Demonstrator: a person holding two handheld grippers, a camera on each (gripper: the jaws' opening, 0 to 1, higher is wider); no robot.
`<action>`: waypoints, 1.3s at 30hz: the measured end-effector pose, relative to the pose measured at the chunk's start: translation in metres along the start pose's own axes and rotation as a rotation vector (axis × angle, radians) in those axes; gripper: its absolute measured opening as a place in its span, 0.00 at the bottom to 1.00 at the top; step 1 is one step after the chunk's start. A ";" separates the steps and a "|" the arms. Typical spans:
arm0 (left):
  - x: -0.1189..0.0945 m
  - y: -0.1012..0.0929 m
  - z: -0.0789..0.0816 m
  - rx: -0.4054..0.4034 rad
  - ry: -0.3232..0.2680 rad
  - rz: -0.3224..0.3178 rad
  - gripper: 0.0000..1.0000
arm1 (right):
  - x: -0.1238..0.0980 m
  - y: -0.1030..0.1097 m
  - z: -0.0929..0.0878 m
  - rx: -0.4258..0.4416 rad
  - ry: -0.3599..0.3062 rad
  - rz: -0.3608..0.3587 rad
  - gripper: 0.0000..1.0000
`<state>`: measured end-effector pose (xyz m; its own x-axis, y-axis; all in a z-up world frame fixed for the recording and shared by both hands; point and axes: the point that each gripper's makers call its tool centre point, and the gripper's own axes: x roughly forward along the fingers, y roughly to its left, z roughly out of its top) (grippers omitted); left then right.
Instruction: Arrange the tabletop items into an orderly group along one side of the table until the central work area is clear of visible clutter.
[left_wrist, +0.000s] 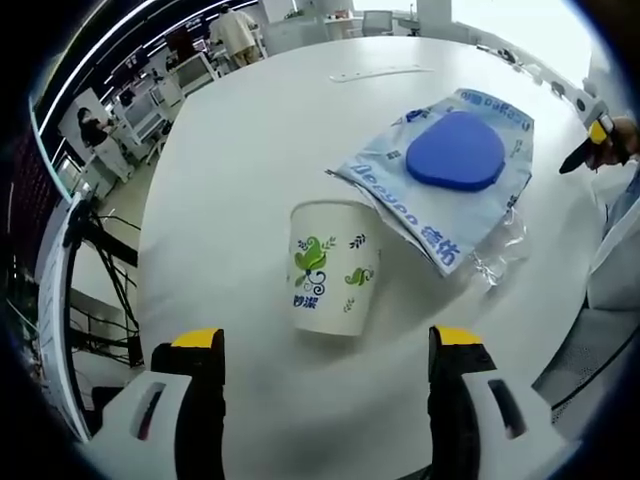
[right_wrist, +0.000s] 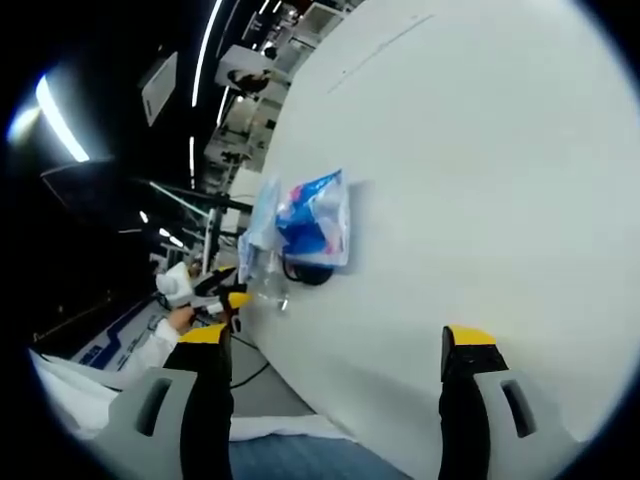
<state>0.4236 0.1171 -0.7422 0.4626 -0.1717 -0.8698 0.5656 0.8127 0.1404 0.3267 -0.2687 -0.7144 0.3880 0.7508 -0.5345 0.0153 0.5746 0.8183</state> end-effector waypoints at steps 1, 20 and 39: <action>0.001 -0.001 0.000 0.004 0.002 -0.002 0.86 | 0.000 0.000 0.000 0.002 0.001 0.000 0.85; 0.007 -0.019 0.030 0.049 0.022 -0.026 0.82 | -0.004 -0.003 0.002 0.038 -0.024 -0.005 0.85; 0.023 -0.013 0.027 0.051 0.071 -0.024 0.70 | -0.006 -0.005 0.004 0.074 -0.043 -0.009 0.85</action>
<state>0.4449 0.0874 -0.7512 0.3998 -0.1491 -0.9044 0.6104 0.7793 0.1414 0.3278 -0.2773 -0.7145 0.4265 0.7300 -0.5341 0.0864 0.5549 0.8274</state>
